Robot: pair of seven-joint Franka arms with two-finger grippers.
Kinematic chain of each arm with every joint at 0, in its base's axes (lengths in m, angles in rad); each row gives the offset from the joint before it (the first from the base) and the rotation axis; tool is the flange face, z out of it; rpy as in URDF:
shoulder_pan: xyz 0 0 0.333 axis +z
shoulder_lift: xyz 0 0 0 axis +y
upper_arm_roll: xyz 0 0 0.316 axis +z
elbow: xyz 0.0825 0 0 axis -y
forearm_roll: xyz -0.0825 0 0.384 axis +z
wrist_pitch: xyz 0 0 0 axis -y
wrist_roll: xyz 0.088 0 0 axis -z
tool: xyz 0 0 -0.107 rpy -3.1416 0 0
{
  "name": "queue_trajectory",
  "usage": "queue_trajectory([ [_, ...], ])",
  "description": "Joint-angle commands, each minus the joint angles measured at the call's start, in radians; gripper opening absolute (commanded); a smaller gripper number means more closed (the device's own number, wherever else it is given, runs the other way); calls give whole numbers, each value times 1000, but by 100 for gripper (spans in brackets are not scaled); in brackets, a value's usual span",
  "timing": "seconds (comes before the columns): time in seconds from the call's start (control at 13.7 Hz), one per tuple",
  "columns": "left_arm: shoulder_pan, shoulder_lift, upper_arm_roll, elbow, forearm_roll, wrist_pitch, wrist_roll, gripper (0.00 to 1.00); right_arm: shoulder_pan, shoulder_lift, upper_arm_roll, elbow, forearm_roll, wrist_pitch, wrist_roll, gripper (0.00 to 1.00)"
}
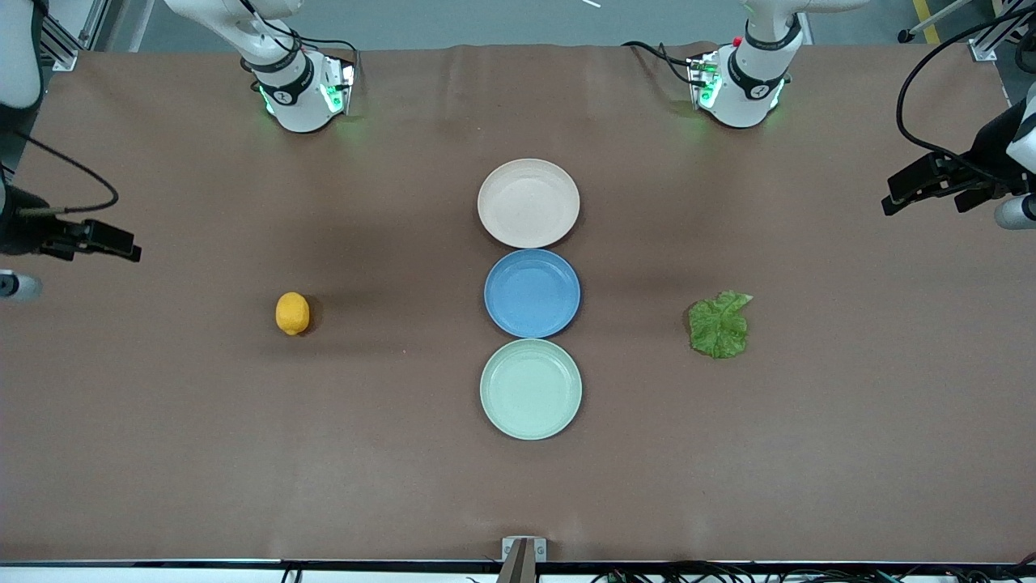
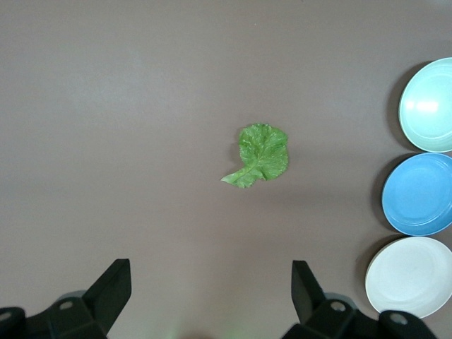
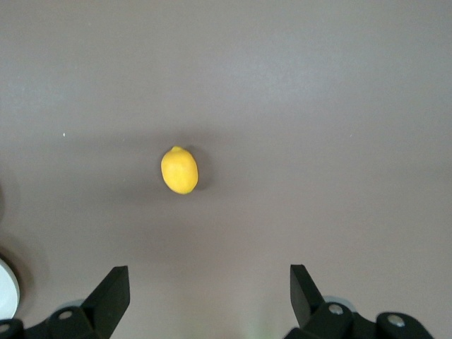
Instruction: Pick lemon and lettuce from plates
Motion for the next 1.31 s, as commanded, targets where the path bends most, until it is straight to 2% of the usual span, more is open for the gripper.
queue_trajectory([
  [0.0, 2, -45, 3, -39, 15, -18, 17, 100, 3, -112, 8, -137, -8, 45, -9, 100],
  [1.24, 7, -42, 5, -22, 17, -6, 46, 100, 1, -171, 5, -155, -2, 47, -9, 100],
])
